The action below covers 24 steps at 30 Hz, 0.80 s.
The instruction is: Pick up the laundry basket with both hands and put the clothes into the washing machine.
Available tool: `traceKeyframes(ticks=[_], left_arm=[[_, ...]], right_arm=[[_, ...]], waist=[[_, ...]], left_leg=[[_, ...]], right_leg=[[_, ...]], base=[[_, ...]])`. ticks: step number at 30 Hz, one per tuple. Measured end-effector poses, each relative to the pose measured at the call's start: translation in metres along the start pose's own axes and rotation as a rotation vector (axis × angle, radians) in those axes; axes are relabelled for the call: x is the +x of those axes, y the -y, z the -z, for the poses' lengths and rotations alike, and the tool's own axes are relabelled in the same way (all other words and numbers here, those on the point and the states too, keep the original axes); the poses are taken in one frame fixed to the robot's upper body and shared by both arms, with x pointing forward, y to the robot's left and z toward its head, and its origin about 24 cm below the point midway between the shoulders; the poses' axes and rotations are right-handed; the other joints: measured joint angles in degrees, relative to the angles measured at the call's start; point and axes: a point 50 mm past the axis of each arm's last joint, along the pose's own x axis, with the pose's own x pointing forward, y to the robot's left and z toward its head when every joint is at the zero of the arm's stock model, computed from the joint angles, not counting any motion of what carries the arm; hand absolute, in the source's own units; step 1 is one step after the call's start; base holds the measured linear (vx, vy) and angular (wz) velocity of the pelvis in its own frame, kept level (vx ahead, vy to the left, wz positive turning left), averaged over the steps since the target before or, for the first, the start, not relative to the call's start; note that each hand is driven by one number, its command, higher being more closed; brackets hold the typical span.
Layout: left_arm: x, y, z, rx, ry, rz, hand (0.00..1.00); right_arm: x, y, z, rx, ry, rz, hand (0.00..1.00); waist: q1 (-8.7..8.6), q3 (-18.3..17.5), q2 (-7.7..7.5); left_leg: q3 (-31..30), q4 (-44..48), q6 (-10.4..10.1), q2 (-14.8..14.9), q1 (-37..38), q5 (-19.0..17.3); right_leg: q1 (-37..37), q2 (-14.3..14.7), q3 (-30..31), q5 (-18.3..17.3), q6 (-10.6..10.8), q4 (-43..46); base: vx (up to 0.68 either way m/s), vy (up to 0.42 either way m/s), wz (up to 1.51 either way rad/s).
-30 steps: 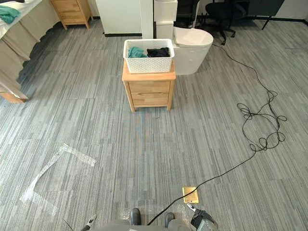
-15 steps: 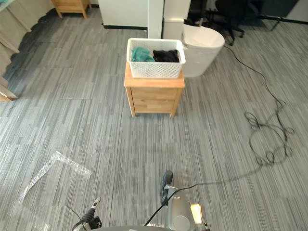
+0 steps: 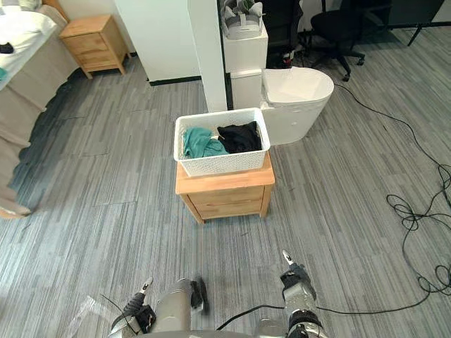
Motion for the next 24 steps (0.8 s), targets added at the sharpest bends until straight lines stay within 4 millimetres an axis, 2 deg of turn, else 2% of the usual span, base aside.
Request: traceKeyframes(ticks=[1,2,3,4,5,6,8,10,11,12,15,16,17,18,19,20,21,22,24], left_arm=[[0.0,-0.005,0.001,0.003,-0.003,-0.011,0.0],[0.0,-0.017,0.0,0.017,-0.001,-0.042,0.0],[0.001,-0.024,0.001,0.027,-0.007,-0.066,0.0],[0.001,-0.028,0.002,0.033,-0.018,-0.081,0.0],[0.001,-0.03,0.003,0.041,-0.027,-0.088,0.0],[0.001,-0.033,0.006,0.089,-0.047,-0.091,0.0],[0.001,-0.031,0.009,0.128,-0.059,-0.079,0.0],[0.001,-0.029,0.009,0.163,-0.061,-0.068,0.0],[0.001,-0.026,0.008,0.18,-0.056,-0.059,0.0],[0.002,-0.021,0.007,0.179,-0.05,-0.049,0.0],[0.002,-0.016,0.005,0.181,-0.046,-0.036,0.0],[0.002,-0.019,0.003,0.186,-0.039,-0.043,0.0],[0.003,-0.023,0.0,0.191,-0.033,-0.054,0.0],[0.003,-0.022,0.001,0.181,-0.036,-0.056,0.0],[0.001,-0.018,0.008,0.164,-0.05,-0.054,0.0],[0.0,-0.011,0.012,0.138,-0.056,-0.043,0.0],[0.0,-0.008,0.013,0.116,-0.059,-0.038,0.0],[-0.001,-0.004,0.016,0.071,-0.064,-0.035,0.0],[-0.004,-0.004,0.012,-0.038,-0.027,-0.058,0.0]], right_arm=[[-0.001,0.006,0.006,-0.004,-0.02,0.022,0.0],[-0.002,0.009,0.016,-0.015,-0.05,0.035,0.0],[-0.003,0.012,0.02,-0.025,-0.062,0.04,0.0],[-0.003,0.016,0.022,-0.024,-0.068,0.051,0.0],[-0.003,0.017,0.024,-0.025,-0.076,0.056,0.0],[-0.005,0.027,0.032,-0.023,-0.108,0.086,0.0],[-0.006,0.035,0.038,-0.024,-0.14,0.099,0.0],[-0.008,0.04,0.041,-0.037,-0.149,0.104,0.0],[-0.007,0.04,0.038,-0.059,-0.136,0.101,0.0],[-0.006,0.038,0.033,-0.067,-0.116,0.091,0.0],[-0.007,0.034,0.035,-0.091,-0.119,0.08,0.0],[-0.008,0.035,0.04,-0.089,-0.135,0.083,0.0],[-0.01,0.041,0.045,-0.091,-0.154,0.102,0.0],[-0.009,0.044,0.044,-0.092,-0.148,0.109,0.0],[-0.008,0.044,0.036,-0.108,-0.123,0.103,0.0],[-0.006,0.042,0.025,-0.12,-0.084,0.091,0.0],[-0.005,0.04,0.019,-0.118,-0.062,0.085,0.0],[-0.005,0.034,0.005,-0.111,0.001,0.065,0.0],[-0.012,0.013,-0.031,-0.085,0.184,-0.012,0.0]], waist=[[0.04,-1.1,-1.19],[0.05,-2.7,-4.09],[-0.18,-3.6,-5.58],[0.03,-3.9,-6.09],[-0.14,-3.9,-6.34],[-0.7,-3.7,-6.03],[-0.97,-3.3,-5.09],[-0.73,-2.9,-4.06],[-0.7,-3.1,-4.23],[-0.72,-3.1,-3.43],[-0.4,-3.5,-3.98],[-0.4,-4.4,-6.02],[-0.4,-4.7,-7.49],[-0.12,-5.1,-7.41],[-0.45,-5.5,-5.04],[-0.74,-5.4,-3.47],[-0.8,-5.5,-2.74],[-1.06,-5.9,-1.53],[-1.61,-5.9,-1.48]], left_leg=[[-0.8,1.5,2.0,-2.0,0.7,3.0],[-0.8,2.5,3.3,-5.4,1.4,2.3],[1.0,3.3,5.4,-7.0,2.3,0.4],[2.1,4.0,6.4,-7.9,3.3,-0.6],[3.0,4.1,7.2,-8.3,4.7,-1.3],[3.5,2.5,8.6,-9.2,9.0,-2.5],[3.2,-0.4,8.9,-9.1,14.4,-2.6],[4.1,-4.6,8.8,-8.8,19.6,-2.6],[4.8,-6.8,8.8,-8.4,21.6,-2.7],[5.1,-8.0,7.5,-7.4,22.7,-3.3],[5.9,-9.0,4.9,-5.2,22.8,-3.4],[5.2,-9.6,3.4,-5.8,22.2,-3.7],[4.1,-11.0,2.2,-6.6,23.1,-3.2],[3.8,-11.6,1.5,-6.3,23.7,-2.8],[3.3,-12.9,0.2,-4.8,23.6,-2.0],[2.6,-13.3,-0.5,-3.4,23.1,-1.5],[2.3,-13.6,-1.0,-2.8,22.7,-1.2],[1.2,-14.2,-1.7,-1.8,22.2,-0.7],[0.8,-14.8,-2.3,-0.9,22.2,-0.1]], right_leg=[[1.3,-2.1,0.6,-1.9,0.6,0.9],[0.4,-5.3,2.5,-2.6,0.3,4.0],[-2.4,-7.7,5.1,-2.0,-0.3,9.8],[-4.9,-8.9,7.2,-0.9,0.0,15.8],[-6.5,-9.7,8.4,0.7,0.9,20.3],[-10.1,-10.3,9.9,5.1,2.8,32.0],[-14.1,-9.5,9.3,4.4,3.7,41.2],[-16.9,-10.4,5.4,3.6,3.1,42.3],[-19.0,-12.0,2.0,3.4,3.1,40.0],[-21.2,-13.0,-1.4,3.4,3.1,36.0],[-22.3,-11.3,-4.7,5.9,4.8,18.6],[-22.7,-10.8,-3.7,13.4,3.8,12.4],[-21.6,-11.3,-3.9,12.4,5.4,11.0],[-20.7,-10.4,-4.3,11.5,5.1,9.5],[-20.0,-8.8,-5.3,11.7,4.7,7.2],[-19.8,-7.3,-6.7,12.0,4.2,5.8],[-19.8,-6.6,-7.1,12.2,3.9,5.0],[-19.6,-5.5,-8.0,12.3,3.7,4.1],[-18.9,-4.2,-8.6,12.4,3.5,2.8]], base=[[0.57,0.349,-0.33],[0.69,0.407,-0.37],[0.66,0.386,-0.41],[0.54,0.34,-0.32],[0.52,0.326,-0.2],[0.48,0.252,-0.06],[0.47,0.206,-0.02],[0.27,0.084,-0.11],[0.2,0.008,-0.11],[0.22,-0.054,-0.21],[0.11,-0.137,-0.12],[0.1,-0.286,0.18],[0.13,-0.319,0.15],[0.18,-0.307,0.13],[0.18,-0.239,0.07],[0.2,-0.256,0.15],[0.17,-0.242,0.21],[0.15,-0.214,0.25],[0.09,-0.129,0.14]])
